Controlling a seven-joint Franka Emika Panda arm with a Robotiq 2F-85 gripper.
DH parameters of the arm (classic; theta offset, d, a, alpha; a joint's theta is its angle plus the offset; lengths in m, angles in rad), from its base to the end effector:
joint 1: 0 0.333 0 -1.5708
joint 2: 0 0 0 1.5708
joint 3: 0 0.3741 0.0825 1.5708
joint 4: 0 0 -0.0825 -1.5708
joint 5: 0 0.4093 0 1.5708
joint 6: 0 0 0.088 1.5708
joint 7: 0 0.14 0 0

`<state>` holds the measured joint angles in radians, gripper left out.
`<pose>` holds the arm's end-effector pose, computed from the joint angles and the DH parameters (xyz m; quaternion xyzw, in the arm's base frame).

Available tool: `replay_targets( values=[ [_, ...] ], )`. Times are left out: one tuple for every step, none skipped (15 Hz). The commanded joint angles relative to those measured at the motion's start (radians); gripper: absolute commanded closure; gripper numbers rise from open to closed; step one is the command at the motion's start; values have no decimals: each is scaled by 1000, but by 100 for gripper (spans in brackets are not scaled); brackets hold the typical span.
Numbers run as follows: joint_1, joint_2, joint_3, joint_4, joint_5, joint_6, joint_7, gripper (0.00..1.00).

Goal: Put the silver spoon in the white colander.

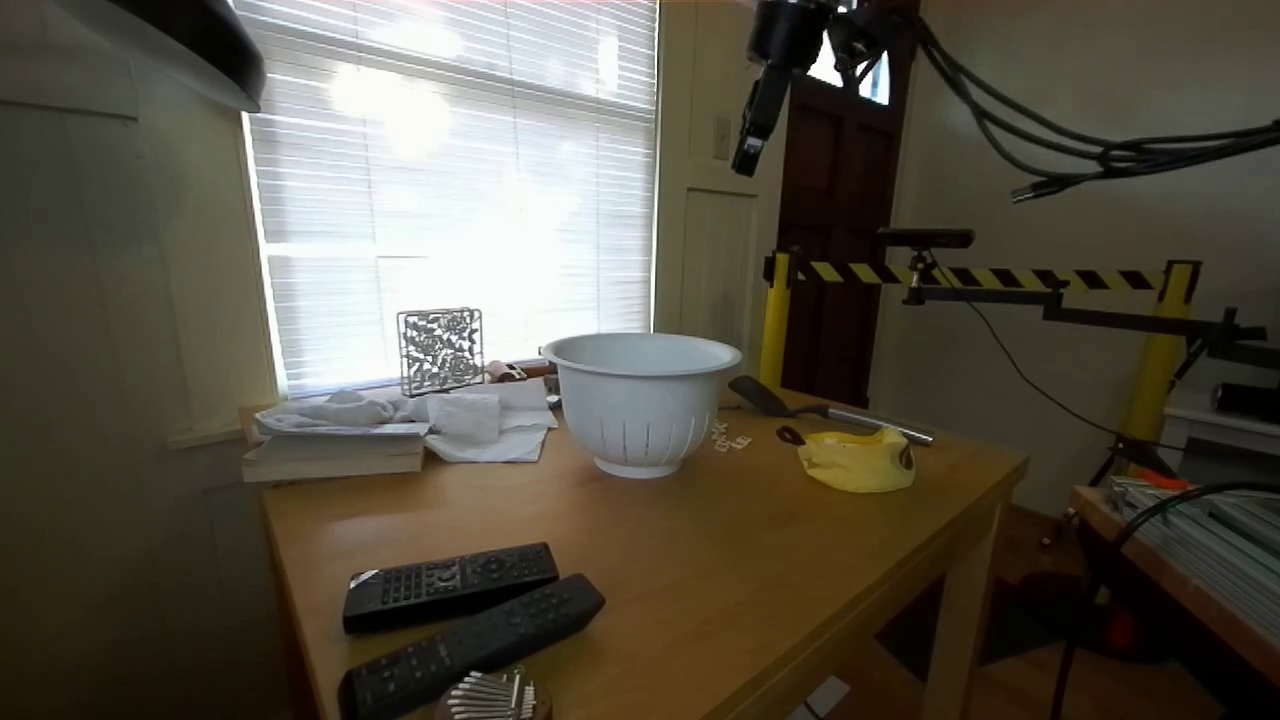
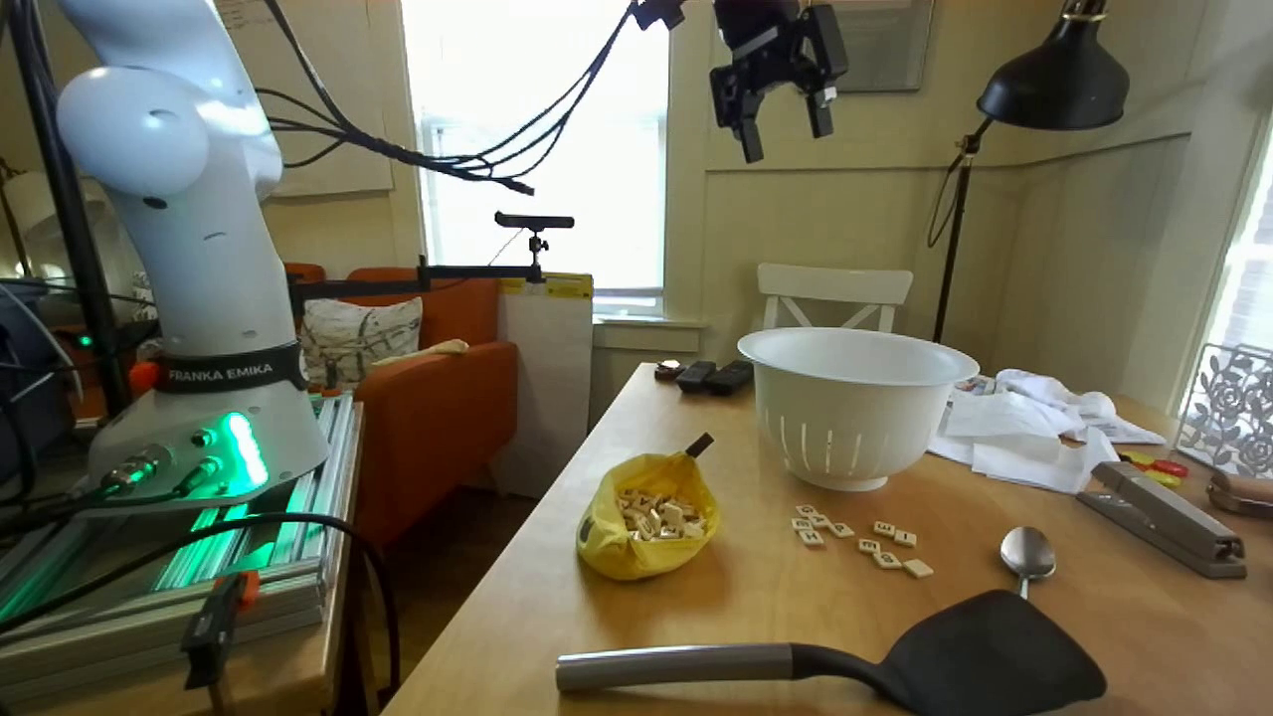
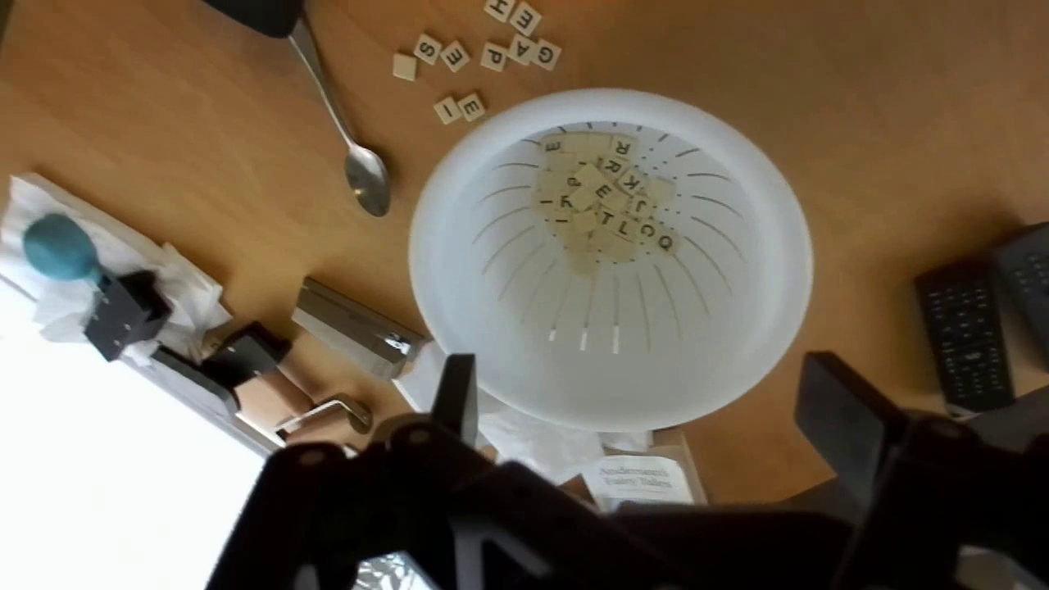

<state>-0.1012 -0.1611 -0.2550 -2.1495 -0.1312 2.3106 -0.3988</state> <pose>0.5189 -0.2053 0.5171 0.9852 0.0554 0.1344 0.0905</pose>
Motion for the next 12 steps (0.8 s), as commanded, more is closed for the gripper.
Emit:
replay_targets(
  values=[
    [-33, 29, 13, 27, 4, 0, 6, 0],
    [-42, 52, 12, 45, 4, 2, 12, 0],
    [-44, 67, 12, 58, 5, 2, 17, 0],
    [-44, 75, 15, 65, 4, 2, 22, 0],
    [-43, 77, 16, 67, 5, 2, 25, 0],
    [-43, 77, 17, 68, 5, 2, 27, 0],
    [-43, 77, 17, 69, 5, 2, 28, 0],
    [-43, 97, 17, 74, 10, 35, 23, 0],
    [-44, 123, 14, 96, 27, 26, 5, 0],
    [-48, 161, 9, 136, 38, 3, -4, 0],
    [-53, 192, 1, 176, 75, -26, -45, 0],
    [-62, 222, -3, 207, 116, -31, -92, 0]
  ],
)
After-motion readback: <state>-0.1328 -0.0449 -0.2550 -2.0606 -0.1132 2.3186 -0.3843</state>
